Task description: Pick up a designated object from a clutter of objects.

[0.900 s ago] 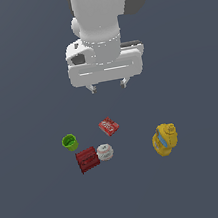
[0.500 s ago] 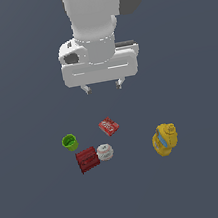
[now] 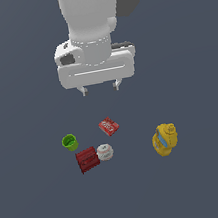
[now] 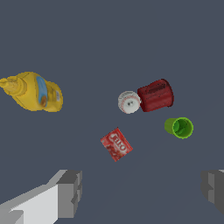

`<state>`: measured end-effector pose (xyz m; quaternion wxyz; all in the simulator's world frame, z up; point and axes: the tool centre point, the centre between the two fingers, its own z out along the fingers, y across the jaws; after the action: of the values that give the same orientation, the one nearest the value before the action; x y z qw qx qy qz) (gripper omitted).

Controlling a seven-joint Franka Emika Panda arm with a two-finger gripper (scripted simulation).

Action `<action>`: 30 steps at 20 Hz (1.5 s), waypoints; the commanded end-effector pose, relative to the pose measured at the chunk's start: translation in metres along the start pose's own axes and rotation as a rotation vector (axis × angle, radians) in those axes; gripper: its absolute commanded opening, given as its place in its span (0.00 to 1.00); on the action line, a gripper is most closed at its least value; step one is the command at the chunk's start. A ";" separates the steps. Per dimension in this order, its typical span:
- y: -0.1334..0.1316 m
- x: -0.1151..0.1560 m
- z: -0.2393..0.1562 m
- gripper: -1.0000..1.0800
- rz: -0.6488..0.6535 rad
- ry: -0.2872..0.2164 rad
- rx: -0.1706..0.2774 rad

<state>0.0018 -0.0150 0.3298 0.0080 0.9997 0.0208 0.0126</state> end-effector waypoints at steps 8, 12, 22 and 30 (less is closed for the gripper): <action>0.001 0.002 0.049 0.96 -0.102 -0.005 0.001; 0.001 0.000 0.084 0.96 -0.178 -0.008 0.002; 0.000 -0.024 0.186 0.96 -0.412 -0.016 0.011; -0.003 -0.048 0.241 0.96 -0.548 -0.018 0.019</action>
<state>-0.0359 -0.0183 0.0964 0.0022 0.9601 0.2797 0.0003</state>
